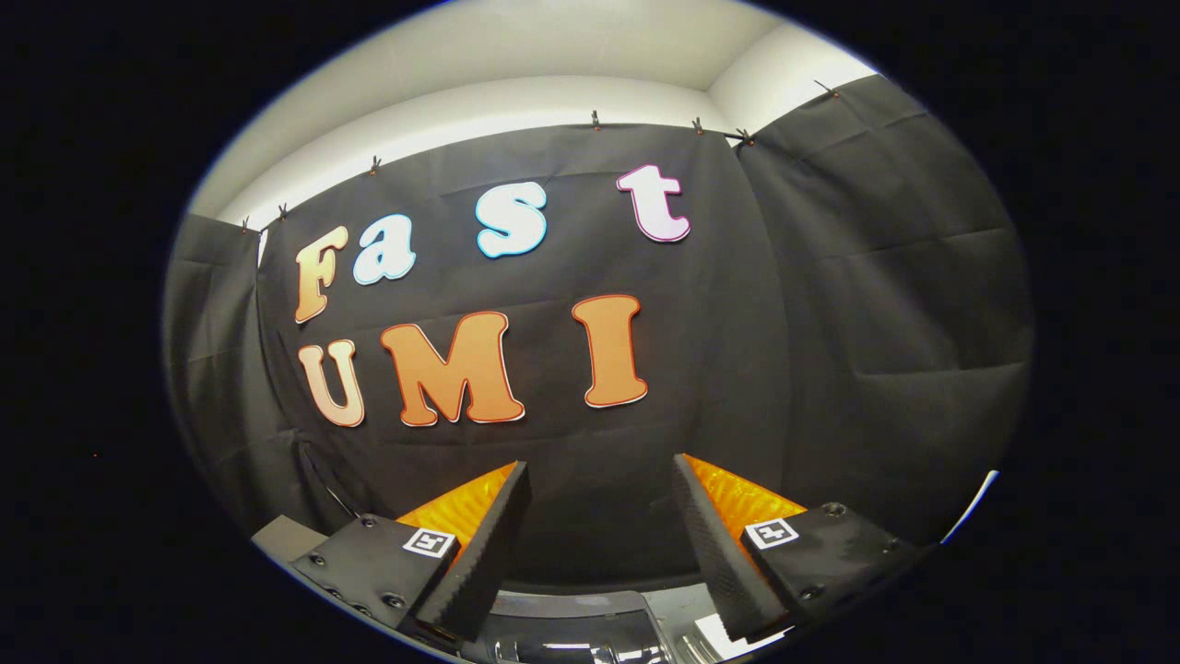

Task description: Put the clothes into the washing machine and then close the washing machine lid.

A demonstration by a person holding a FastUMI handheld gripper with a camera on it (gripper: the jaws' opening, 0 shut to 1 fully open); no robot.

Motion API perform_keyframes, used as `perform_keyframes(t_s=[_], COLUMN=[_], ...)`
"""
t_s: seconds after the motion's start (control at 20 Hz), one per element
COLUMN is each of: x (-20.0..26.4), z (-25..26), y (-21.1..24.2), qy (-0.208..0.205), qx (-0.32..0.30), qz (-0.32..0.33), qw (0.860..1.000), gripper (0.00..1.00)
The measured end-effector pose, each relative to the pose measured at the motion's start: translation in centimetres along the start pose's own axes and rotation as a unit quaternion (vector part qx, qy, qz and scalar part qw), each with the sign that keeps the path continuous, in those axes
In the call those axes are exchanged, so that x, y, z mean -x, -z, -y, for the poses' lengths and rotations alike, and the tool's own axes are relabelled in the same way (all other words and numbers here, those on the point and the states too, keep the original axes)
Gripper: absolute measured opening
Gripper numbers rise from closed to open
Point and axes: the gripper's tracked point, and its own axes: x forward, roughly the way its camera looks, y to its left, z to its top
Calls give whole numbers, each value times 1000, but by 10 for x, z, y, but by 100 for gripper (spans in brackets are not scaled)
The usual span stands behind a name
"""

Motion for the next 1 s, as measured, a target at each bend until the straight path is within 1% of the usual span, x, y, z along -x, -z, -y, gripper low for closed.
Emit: perform_keyframes(t_s=[0.6,1.0], x=[-5,-3], z=[6,6], y=[3,6], qy=[4,-2], qx=[-12,-8], qz=[-2,-6], qw=[1000,1000], gripper=[99,99])
